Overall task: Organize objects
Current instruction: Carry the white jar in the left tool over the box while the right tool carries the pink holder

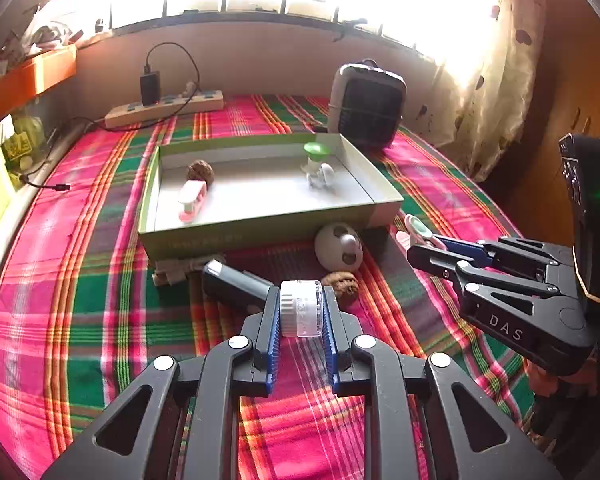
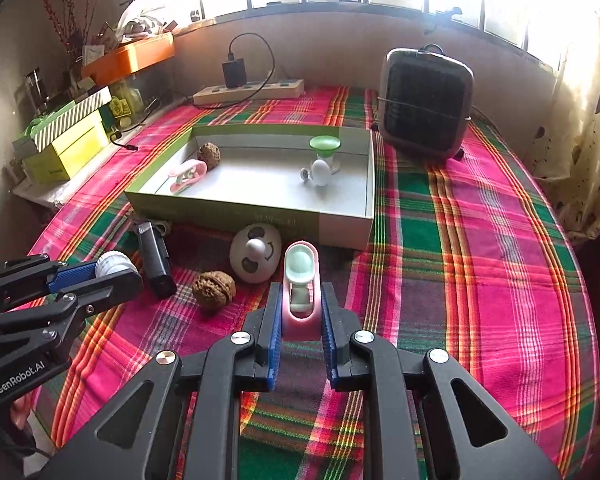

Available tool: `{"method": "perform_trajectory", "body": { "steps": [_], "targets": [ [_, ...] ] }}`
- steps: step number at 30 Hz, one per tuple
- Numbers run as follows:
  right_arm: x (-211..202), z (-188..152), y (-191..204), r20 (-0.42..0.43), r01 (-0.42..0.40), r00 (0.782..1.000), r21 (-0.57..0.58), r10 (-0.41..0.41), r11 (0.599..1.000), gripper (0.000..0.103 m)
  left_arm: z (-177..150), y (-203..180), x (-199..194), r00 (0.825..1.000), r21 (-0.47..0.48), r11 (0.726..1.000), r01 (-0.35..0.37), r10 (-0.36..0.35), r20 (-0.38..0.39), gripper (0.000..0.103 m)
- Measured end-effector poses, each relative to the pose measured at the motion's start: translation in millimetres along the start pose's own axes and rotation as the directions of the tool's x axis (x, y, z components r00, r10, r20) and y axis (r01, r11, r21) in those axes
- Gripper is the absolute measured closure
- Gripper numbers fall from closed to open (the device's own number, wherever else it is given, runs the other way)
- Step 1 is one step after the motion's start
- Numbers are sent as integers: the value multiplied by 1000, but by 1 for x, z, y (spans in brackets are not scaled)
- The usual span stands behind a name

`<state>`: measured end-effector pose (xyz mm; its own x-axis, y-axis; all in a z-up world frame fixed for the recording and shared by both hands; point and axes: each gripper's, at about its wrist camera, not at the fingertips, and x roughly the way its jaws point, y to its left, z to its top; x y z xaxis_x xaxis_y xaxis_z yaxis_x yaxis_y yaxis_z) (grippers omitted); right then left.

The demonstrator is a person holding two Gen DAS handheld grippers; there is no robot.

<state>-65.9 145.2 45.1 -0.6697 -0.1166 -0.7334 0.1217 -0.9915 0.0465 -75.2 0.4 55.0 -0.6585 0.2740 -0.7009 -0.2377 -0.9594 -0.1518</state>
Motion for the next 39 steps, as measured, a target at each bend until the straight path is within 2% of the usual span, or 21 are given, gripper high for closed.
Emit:
{"method": "perform_trajectory", "body": {
  "steps": [12, 22, 30, 39],
  "targets": [
    [7, 33, 0, 11, -18, 1000, -15, 18, 1000, 85, 32, 20, 5, 999, -24, 999, -22, 23, 26, 86],
    [30, 76, -3, 26, -41, 999, -41, 42, 998, 85, 60, 39, 28, 999, -46, 998, -37, 38, 19, 86],
    [69, 106, 4, -19, -71, 997, -76, 70, 995, 85, 74, 46, 50, 999, -52, 998, -32, 33, 2, 86],
    [106, 124, 15, -72, -116, 992, -128, 107, 985, 85, 82, 56, 77, 998, -50, 997, -51, 50, -28, 86]
  ]
}}
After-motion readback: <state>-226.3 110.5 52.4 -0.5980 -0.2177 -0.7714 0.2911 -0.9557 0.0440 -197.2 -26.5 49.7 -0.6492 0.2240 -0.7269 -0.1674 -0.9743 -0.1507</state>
